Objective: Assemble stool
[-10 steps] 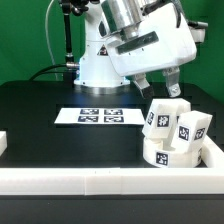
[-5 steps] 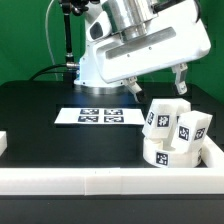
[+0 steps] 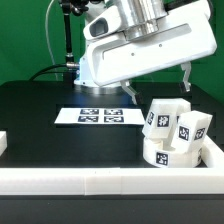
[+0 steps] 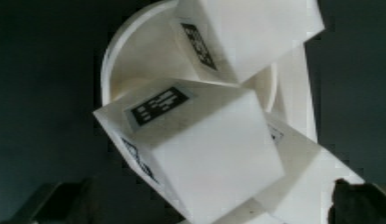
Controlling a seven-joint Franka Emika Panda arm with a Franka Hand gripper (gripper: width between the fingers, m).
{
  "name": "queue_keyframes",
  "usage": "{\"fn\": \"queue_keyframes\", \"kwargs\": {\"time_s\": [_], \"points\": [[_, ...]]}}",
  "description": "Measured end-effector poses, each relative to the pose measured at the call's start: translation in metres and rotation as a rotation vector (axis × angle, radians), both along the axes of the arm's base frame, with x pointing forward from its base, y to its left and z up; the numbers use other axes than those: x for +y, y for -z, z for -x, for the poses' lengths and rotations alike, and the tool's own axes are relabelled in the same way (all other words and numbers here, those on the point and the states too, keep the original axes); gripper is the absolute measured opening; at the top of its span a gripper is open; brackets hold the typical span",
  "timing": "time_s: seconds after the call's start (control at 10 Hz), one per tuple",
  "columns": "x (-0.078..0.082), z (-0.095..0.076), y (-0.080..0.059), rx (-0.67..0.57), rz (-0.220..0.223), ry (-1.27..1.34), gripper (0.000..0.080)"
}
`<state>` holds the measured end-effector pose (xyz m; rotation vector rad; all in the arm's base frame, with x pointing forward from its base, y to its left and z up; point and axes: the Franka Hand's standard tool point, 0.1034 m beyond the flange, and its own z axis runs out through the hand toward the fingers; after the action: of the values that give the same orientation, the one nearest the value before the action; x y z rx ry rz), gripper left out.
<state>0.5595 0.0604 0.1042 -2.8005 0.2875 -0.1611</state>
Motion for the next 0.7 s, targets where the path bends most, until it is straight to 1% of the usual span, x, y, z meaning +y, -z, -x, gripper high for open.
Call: {"fn": "queue_keyframes", "kwargs": {"time_s": [0.1,0.2,0.4,0.6,0.7], "points": [[0.000,0.000,0.001,-0.026,0.015,-0.087,0.0649],[0.001,0.001,0.002,-0.058,0.044,-0.211,0.0649],[0.003,0.000,0.002,-0.106,0.087,-0.393,0.0649],[0.016,0.001,0.002,-0.144,0.140,-0.589,0.0649],[0.017,0.001,0.003,-0.149,0.141,-0.627,0.0649]]}}
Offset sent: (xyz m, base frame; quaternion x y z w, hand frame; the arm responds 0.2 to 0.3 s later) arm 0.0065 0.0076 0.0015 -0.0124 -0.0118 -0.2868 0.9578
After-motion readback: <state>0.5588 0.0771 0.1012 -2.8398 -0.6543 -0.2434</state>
